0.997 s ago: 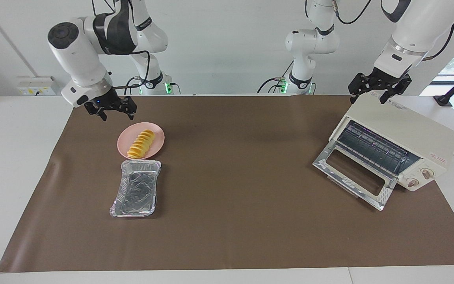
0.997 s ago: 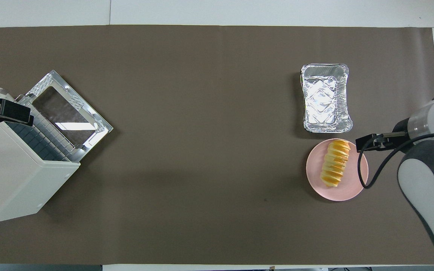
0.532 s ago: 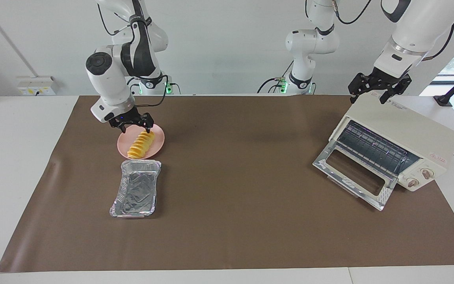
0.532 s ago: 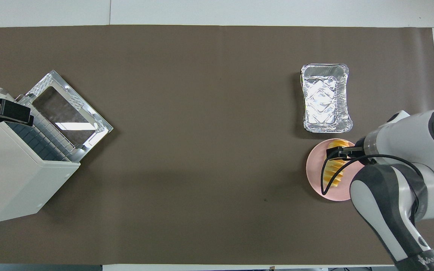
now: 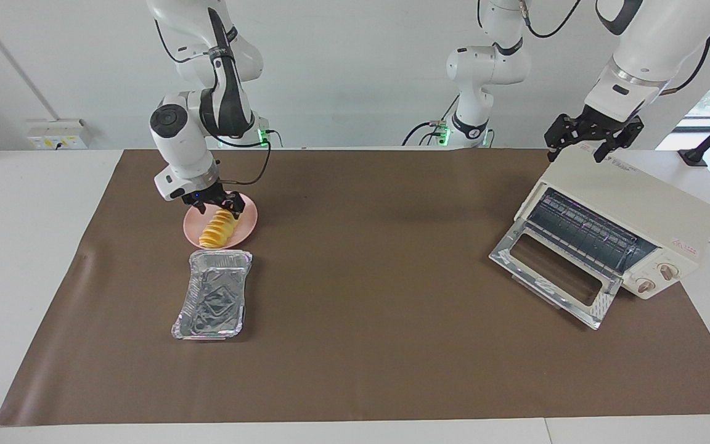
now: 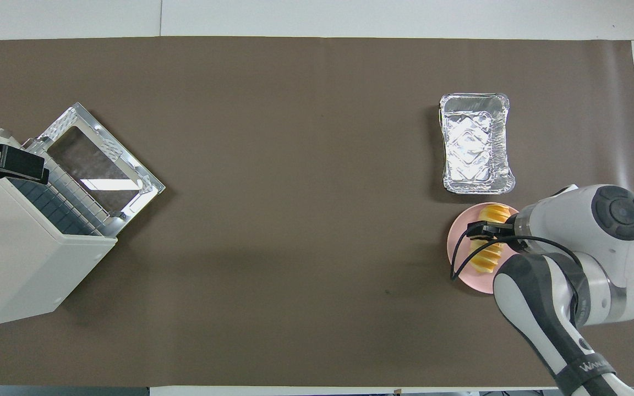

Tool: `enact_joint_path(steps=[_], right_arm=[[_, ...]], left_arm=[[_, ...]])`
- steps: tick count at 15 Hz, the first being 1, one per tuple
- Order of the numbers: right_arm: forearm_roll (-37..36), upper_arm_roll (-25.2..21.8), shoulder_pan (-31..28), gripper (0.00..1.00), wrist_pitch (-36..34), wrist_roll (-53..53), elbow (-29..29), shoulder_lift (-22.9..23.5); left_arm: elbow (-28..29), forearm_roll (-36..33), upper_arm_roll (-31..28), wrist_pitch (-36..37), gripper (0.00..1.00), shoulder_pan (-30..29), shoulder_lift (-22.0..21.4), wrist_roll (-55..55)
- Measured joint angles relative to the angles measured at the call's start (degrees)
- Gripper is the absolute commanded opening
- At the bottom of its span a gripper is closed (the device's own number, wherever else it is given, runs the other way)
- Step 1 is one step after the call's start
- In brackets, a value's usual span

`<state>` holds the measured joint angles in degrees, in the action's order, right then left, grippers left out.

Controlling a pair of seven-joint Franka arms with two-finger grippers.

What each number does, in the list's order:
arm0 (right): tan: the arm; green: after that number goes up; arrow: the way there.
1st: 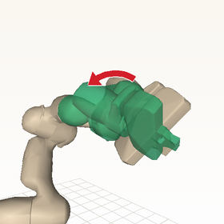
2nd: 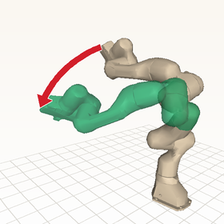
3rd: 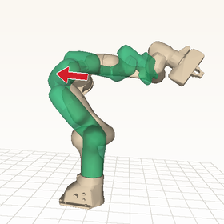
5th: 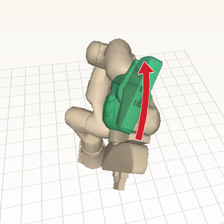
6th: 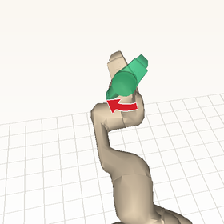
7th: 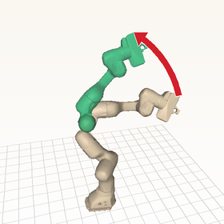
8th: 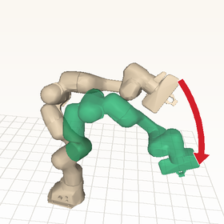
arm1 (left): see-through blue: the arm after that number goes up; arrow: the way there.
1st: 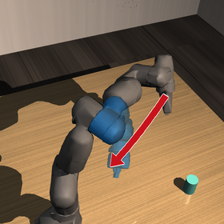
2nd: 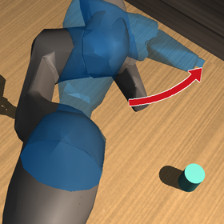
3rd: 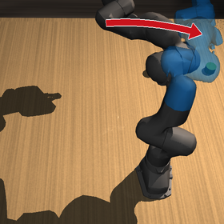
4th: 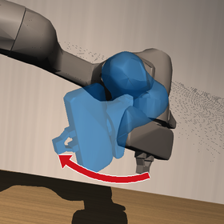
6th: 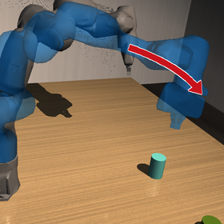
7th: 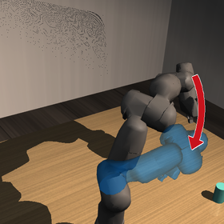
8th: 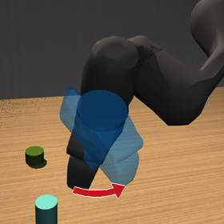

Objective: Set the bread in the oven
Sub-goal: 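Lower the right gripper and grasp the yellow bread slices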

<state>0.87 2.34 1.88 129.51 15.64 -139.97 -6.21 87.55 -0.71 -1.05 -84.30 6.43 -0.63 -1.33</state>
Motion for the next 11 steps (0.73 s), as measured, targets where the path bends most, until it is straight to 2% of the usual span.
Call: enact_joint_path(steps=[3,5,6,7,9,10,11], right_arm=[[0.0,-0.2,-0.3,0.87,1.3,0.0,-1.6,0.1],[0.0,-0.2,-0.5,0.64,1.6,0.0,-1.9,0.2],[0.0,-0.2,-0.5,0.57,1.9,0.0,-2.1,0.2],[0.0,-0.2,-0.6,0.51,2.1,0.0,-2.3,0.2],[0.0,-0.2,-0.5,0.5,2.2,0.0,-2.5,0.2],[0.0,-0.1,-0.5,0.4,2.2,0.0,-2.6,0.2],[0.0,-0.1,-0.5,0.2,2.4,0.0,-2.7,0.2]], left_arm=[[0.0,0.0,0.0,0.0,1.0,0.0,0.0,0.0],[0.0,0.0,0.0,0.0,1.0,0.0,0.0,0.0],[0.0,0.0,0.0,0.0,1.0,0.0,0.0,0.0],[0.0,0.0,0.0,0.0,1.0,0.0,0.0,0.0],[0.0,0.0,0.0,0.0,1.0,0.0,0.0,0.0],[0.0,0.0,0.0,0.0,1.0,0.0,0.0,0.0],[0.0,0.0,0.0,0.0,1.0,0.0,0.0,0.0]])
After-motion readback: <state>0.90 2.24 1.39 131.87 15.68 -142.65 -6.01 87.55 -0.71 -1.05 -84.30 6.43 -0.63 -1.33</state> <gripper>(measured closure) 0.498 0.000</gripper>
